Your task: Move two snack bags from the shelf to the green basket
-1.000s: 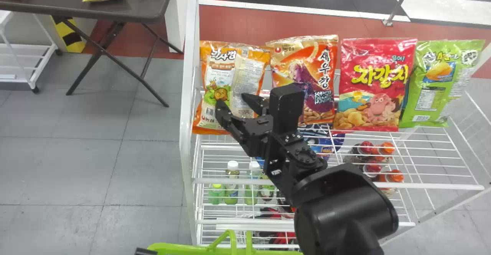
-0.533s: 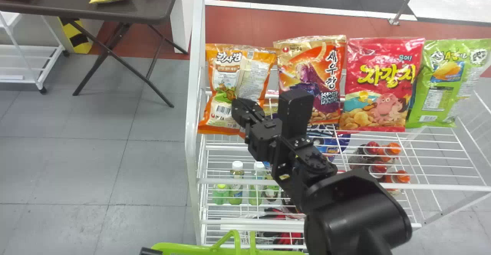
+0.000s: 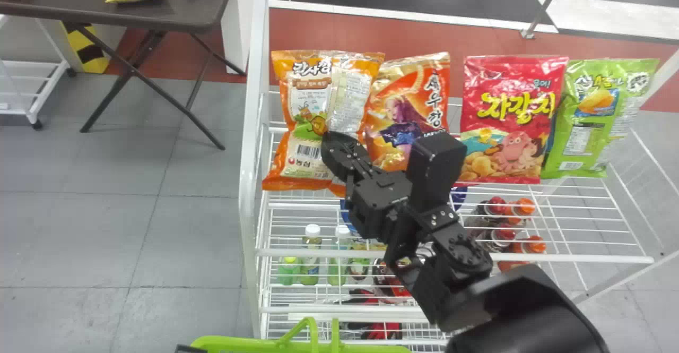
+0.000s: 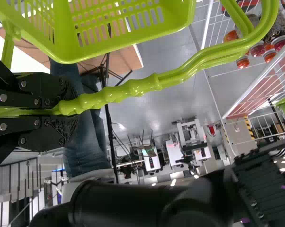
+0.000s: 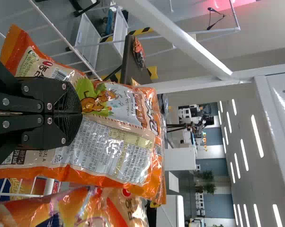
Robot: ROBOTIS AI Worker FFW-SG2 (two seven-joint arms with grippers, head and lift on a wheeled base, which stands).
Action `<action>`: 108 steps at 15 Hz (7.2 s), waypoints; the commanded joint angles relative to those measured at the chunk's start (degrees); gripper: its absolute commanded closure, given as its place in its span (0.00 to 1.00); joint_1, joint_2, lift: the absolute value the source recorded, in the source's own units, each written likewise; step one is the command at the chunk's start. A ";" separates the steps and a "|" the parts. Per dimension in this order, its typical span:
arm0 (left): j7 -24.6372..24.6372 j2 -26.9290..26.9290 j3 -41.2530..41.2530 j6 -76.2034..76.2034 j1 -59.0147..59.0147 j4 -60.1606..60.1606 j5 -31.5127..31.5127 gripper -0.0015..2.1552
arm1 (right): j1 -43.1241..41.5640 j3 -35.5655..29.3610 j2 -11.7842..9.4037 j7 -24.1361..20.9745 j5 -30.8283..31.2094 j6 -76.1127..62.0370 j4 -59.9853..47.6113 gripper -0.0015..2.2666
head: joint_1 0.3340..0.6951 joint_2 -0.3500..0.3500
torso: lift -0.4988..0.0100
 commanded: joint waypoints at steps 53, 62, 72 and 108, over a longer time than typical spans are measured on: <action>5.24 -1.44 -1.43 -0.67 0.89 -3.84 0.27 0.98 | 19.06 -15.21 -4.45 13.66 -1.76 19.42 -20.85 0.06 | 1.00 0.00 | 0.95; 5.51 -1.17 -2.66 0.03 0.80 -3.57 -1.23 0.98 | 4.73 -13.01 -2.52 3.29 -0.09 -7.29 0.68 0.06 | 1.00 0.00 | 0.95; 5.16 -0.30 -3.89 1.62 -0.96 -2.34 -2.46 0.98 | -10.91 -11.78 -0.06 0.38 3.95 -7.65 19.14 0.06 | 1.00 0.00 | 0.95; 6.12 -1.44 -2.13 0.91 -2.10 -1.55 -1.40 0.98 | 20.55 -25.40 -8.85 11.02 -10.29 66.48 -28.85 0.97 | 1.00 0.00 | 0.95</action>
